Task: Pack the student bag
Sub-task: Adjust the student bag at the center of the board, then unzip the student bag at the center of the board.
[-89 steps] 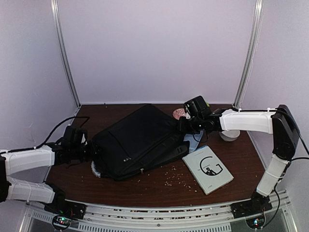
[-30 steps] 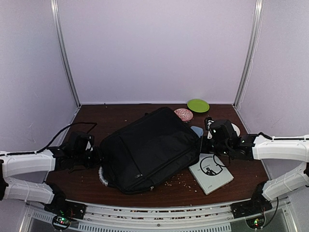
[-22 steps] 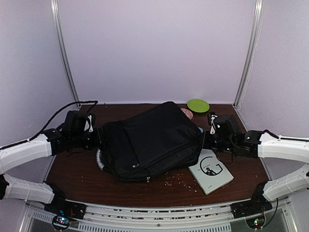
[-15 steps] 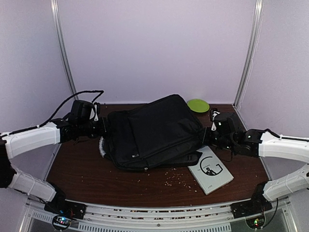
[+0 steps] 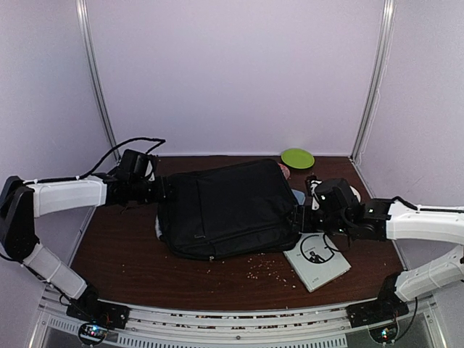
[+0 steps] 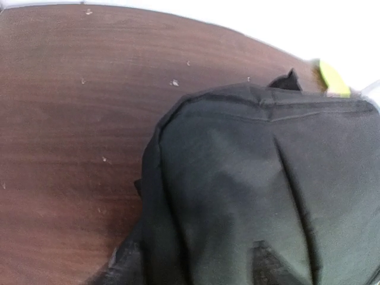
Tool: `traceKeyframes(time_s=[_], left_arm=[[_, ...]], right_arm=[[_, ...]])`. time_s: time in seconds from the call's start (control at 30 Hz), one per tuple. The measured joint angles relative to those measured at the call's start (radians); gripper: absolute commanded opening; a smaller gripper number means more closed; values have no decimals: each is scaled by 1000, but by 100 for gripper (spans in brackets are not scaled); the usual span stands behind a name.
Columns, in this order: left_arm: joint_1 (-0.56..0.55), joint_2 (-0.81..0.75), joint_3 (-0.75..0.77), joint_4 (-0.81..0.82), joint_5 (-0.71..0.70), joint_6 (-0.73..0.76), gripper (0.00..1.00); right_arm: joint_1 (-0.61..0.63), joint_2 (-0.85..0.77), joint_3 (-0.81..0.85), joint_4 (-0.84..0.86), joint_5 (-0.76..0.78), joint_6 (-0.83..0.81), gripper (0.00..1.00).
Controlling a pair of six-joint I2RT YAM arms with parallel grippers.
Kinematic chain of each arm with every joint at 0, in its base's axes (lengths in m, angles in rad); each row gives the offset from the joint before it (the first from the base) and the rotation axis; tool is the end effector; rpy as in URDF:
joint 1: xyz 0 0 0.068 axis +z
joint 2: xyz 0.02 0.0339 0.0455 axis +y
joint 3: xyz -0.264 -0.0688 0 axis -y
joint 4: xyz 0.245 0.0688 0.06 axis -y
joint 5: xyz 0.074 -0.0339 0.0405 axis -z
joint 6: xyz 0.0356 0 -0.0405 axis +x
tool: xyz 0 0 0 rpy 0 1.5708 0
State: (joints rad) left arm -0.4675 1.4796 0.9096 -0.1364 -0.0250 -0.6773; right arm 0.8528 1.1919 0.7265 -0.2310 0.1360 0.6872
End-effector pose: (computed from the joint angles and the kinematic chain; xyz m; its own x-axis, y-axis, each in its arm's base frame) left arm 0.2842 -0.1425 0.2236 -0.7232 -0.3367 -0.6030 -0.0253 0.8854 -0.4641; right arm 0.1694 0.1866 0.2323 -0.7562 0.0897 -0.6482 -0.2562 0.8709 0.4194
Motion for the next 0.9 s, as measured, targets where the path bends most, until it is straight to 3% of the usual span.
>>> traceKeyframes(time_s=[0.07,0.23,0.4,0.5,0.63,0.9], left_arm=[[-2,-33,2,-18,-23,9,97],[-75,-207,-13,-129,-170,-4,98],[-353,-443,-126,-211,-333,-78,97],[-492,-507,-211,-233,-385,-133,89],[-618,-470,-279,-214,-406,-169,74],[-646,-360,-357,-24,-317,-192,41]], right_arm=[[0,-46,3,-39,1,-14,80],[0,-113,73,-148,2,-69,76],[10,-114,122,-158,-2,-114,74],[24,-105,113,-129,-7,-124,72],[39,-100,55,-38,-24,-121,71],[108,-85,1,58,-24,-95,70]])
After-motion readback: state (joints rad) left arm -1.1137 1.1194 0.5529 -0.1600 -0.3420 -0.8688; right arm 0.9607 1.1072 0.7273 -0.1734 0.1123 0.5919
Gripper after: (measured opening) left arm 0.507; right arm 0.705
